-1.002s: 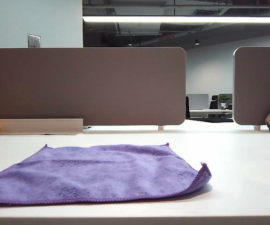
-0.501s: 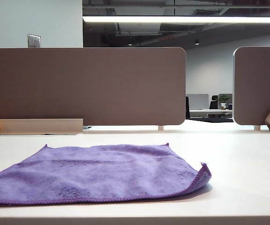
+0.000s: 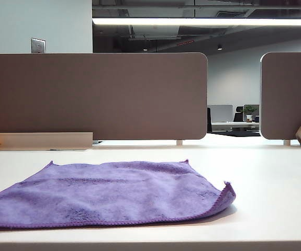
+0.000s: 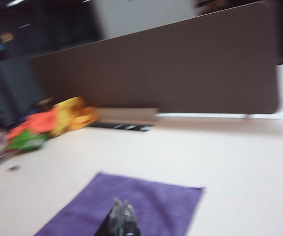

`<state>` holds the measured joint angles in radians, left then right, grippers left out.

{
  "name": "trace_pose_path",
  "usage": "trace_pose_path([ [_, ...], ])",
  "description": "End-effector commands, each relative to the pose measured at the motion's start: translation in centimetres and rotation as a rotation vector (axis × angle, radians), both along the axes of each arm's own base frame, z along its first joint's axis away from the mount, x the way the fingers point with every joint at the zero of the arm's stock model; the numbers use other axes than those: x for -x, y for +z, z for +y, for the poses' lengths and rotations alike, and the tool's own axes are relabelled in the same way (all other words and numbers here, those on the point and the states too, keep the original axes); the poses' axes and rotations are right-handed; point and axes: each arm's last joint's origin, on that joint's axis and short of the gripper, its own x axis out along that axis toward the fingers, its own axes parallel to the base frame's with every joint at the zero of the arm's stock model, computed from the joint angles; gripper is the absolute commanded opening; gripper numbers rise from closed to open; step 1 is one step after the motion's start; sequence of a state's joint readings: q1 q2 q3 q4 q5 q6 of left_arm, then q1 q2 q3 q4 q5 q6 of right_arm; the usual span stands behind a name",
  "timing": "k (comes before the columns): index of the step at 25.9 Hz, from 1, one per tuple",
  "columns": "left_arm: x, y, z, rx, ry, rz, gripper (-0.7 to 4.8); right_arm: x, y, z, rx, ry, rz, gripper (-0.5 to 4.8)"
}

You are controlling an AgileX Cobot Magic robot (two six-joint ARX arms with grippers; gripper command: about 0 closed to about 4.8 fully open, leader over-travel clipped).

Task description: Fold the bottom of the cloth upward, then fold it vertically to form a square shape.

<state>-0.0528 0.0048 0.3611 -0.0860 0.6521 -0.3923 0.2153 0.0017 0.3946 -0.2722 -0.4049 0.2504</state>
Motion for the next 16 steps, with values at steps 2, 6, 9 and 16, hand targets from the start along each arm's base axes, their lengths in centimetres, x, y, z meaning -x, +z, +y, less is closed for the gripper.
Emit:
trace_pose_path([
  [2,1.0,1.4,-0.1,0.055,-0.066,0.026,-0.05,1.2,0.4,-0.1,0.036,0.050,0.121,0.00],
  [6,1.9,2.3,0.0,0.068,-0.060,0.098,-0.05,2.2,0.9,-0.3,0.136,0.051,0.176,-0.01],
  [9,3.4,3.4,0.2,0.077,-0.022,0.196,-0.05,2.2,2.3,-0.4,0.170,0.049,0.213,-0.01],
  [16,6.7,8.3,0.6,0.100,0.100,0.187,-0.05,0.9,7.0,0.0,0.264,0.071,0.295,-0.01],
])
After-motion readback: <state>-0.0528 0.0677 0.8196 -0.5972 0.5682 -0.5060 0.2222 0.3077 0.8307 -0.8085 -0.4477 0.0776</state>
